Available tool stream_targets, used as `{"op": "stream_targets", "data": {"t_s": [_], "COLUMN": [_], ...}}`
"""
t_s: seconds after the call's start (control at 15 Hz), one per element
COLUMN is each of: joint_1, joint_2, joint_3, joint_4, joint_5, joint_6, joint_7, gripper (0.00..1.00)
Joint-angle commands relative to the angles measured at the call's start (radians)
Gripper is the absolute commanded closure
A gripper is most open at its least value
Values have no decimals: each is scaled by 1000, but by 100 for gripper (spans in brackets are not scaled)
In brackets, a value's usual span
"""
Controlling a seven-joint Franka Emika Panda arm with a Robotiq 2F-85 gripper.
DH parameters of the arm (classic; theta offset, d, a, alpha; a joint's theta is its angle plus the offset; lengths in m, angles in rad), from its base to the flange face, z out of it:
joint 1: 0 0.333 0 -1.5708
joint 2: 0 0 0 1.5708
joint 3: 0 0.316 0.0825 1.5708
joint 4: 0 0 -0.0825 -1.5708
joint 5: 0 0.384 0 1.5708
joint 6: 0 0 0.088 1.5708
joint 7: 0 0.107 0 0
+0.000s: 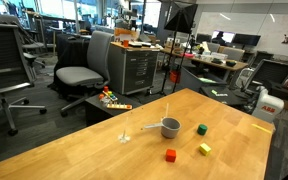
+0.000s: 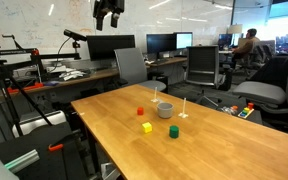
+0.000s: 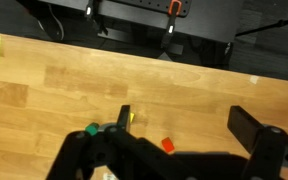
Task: Put the blocks in the cup
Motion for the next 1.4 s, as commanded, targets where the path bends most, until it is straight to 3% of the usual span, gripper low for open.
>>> {"op": "stream_targets", "data": {"t_s": [0.0,0.8,0.93,1.0,1.33], "joint_1": [-19,-23,-15,-21,-16], "joint_2": [59,411,430,401,428], "joint_3": [7,-22,-19,-25,-25], "joint_4": [-18,26,47,-5,21], "joint_5": [-97,-200,-181,-177,-176], "joint_6": [69,194,138,193,174], "joint_7": [22,164,158,136,138], "gripper": [0,0,0,0,0]}}
